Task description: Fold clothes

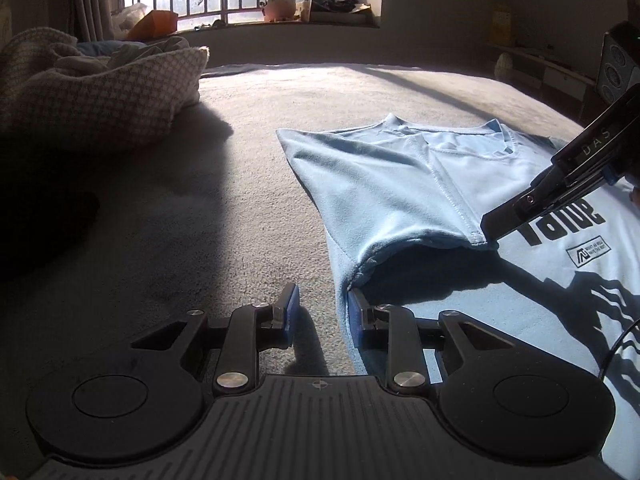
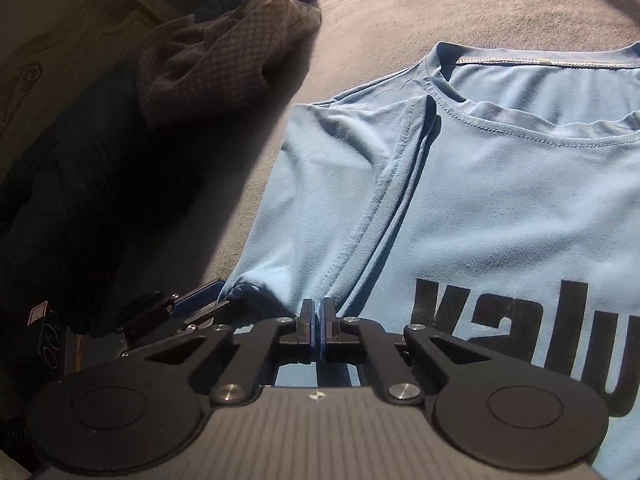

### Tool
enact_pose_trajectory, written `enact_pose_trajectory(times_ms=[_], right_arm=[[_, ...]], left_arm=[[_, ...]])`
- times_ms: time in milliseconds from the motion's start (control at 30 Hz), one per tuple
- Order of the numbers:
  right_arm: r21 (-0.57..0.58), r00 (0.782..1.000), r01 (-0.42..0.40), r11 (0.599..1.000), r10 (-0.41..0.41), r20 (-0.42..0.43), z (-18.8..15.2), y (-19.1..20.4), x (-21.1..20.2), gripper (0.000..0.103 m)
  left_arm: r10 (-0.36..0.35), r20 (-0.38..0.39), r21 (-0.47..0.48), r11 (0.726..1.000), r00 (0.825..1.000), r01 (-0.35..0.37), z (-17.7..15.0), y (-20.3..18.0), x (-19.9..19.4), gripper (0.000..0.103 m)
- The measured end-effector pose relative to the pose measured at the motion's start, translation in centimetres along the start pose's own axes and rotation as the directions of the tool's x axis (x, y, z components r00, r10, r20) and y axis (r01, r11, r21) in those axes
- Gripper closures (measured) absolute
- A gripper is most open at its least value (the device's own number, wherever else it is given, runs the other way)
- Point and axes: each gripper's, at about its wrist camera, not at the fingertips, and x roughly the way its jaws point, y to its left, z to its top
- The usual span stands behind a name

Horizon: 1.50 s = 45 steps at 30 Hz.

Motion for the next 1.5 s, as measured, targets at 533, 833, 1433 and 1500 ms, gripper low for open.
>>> enact_pose_trajectory(times_ms=[533, 833, 1433, 1500], right_arm=[[0.010, 0.997, 0.052, 0.999, -0.051, -0.054, -1.3, 0.0, 1.3, 0.100], [-0.113, 0.994, 0.100, 0.989, -0.103, -0.020, -0.3, 2.0, -1.1, 0.098], [-0.074, 0.923, 0.349, 0.934, -0.329, 0.202, 7.4, 1.1, 1.9, 0.071], [-0.042, 0.916, 0.358, 0.933, -0.342, 0.210, 8.2, 0.4, 2.3, 0.069]], left_arm=[[-0.008, 0.029, -0.034, 0.999, 1.000, 0.009, -0.9, 1.3, -0.8, 0.076], [-0.119, -0.013, -0.124, 0.985, 0.993, 0.116, -0.6, 4.2, -2.3, 0.076], [-0.127, -0.041, -0.188, 0.975, 0.991, 0.117, 1.6, 1.8, 2.0, 0.079], [-0.121, -0.040, -0.169, 0.979, 0.992, 0.113, 1.3, 1.8, 1.8, 0.079]])
